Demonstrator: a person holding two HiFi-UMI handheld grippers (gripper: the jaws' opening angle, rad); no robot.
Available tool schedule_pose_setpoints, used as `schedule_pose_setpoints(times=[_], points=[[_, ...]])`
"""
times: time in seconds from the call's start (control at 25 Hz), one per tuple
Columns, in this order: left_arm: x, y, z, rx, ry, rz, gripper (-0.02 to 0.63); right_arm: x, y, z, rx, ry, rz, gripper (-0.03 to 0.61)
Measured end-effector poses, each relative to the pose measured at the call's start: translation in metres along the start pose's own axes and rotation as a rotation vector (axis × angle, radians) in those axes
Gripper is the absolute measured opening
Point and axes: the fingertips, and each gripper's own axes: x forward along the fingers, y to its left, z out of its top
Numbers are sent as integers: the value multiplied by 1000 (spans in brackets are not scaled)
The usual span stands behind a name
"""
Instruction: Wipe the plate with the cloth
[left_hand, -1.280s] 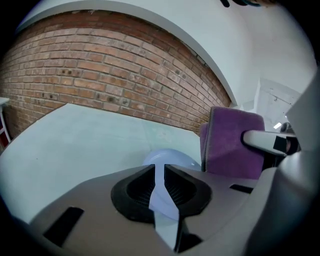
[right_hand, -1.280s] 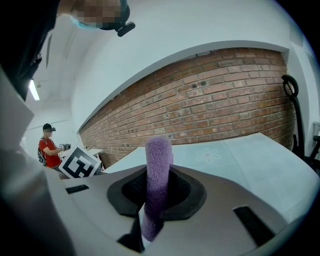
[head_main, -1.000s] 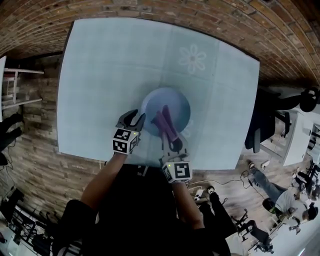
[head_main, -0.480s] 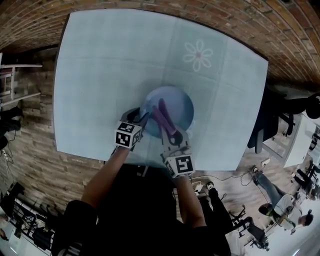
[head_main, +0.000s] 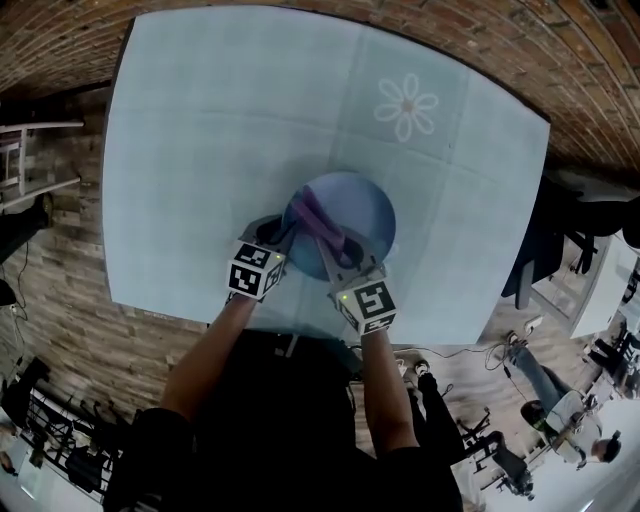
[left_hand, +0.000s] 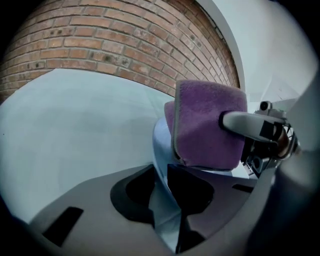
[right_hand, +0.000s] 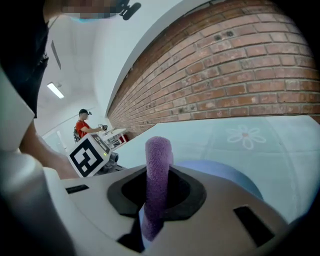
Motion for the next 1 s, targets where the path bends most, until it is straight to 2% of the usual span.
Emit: schedule_pose_setpoints(times=[0.16,0.36,0.56,0.8,1.0], points=[[0,1,0,-35,-4,-13,94,19,-3,-13,-30,75,49,66],[1,3,2,-47,-5,-15,87,36,-5,-21,-68,126,59,66],[1,5,5,-47,-9,-13,75,47,-16,-34,-132,188,9,66],[2,4,6,-48,-11,-8,64,61,-25,-48,-303,293,-52,66],[3,5,7,-63,-15,-6,61,67,-29,-51,-346,323,-67,66]])
